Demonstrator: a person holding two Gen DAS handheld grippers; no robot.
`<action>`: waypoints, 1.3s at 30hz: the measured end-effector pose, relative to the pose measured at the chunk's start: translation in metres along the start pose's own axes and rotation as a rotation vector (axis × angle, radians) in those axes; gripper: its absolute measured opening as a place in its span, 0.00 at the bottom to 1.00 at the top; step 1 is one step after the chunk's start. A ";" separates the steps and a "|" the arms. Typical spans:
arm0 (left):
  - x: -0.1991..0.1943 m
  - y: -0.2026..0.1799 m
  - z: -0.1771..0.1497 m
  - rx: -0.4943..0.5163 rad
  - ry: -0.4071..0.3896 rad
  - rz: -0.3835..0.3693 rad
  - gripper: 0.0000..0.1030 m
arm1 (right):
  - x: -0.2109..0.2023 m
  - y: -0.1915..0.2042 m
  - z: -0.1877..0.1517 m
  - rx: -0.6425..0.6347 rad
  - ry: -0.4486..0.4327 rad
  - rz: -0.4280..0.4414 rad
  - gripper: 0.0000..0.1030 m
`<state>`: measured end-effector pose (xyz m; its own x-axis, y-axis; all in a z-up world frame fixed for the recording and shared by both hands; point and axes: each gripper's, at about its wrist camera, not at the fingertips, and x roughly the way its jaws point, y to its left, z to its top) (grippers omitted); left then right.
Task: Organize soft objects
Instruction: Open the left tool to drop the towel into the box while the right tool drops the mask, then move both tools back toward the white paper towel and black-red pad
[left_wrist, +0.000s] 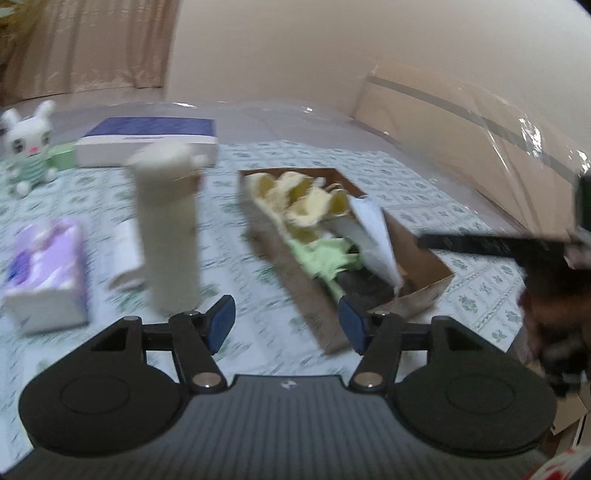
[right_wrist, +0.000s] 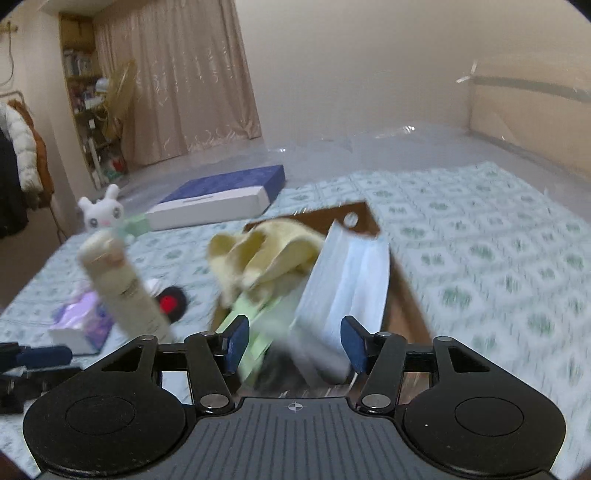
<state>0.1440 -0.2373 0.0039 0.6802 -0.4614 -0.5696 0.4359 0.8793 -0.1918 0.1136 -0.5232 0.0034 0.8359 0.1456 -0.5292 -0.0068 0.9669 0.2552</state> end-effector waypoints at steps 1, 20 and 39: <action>-0.009 0.008 -0.004 -0.015 -0.007 0.019 0.64 | -0.008 0.006 -0.011 0.017 0.000 0.003 0.55; -0.120 0.117 -0.064 -0.132 0.000 0.273 0.92 | -0.062 0.100 -0.088 -0.021 0.031 0.018 0.62; -0.135 0.129 -0.068 -0.151 -0.015 0.267 0.92 | -0.059 0.121 -0.089 -0.056 0.026 0.035 0.63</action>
<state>0.0677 -0.0535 0.0017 0.7685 -0.2119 -0.6038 0.1487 0.9769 -0.1536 0.0146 -0.3960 -0.0059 0.8201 0.1846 -0.5416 -0.0672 0.9710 0.2292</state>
